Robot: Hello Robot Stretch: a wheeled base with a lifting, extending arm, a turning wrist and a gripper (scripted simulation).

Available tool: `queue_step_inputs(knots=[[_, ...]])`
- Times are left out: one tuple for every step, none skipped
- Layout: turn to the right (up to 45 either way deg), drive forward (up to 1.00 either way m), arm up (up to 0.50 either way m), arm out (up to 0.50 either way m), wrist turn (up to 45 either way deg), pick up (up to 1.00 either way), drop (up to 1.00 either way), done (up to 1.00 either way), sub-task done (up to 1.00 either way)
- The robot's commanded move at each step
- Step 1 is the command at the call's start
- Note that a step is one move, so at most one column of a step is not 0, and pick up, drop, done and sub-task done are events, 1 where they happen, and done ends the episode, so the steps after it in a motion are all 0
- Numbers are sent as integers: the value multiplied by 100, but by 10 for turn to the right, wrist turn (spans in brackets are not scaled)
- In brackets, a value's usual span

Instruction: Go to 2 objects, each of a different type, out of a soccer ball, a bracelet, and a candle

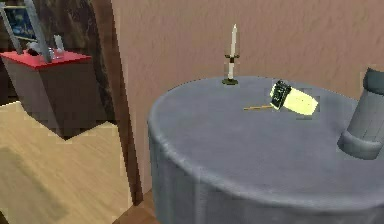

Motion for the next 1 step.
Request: queue_step_inputs(knots=[[90, 0, 0, 0, 0, 0, 0, 0, 0]])
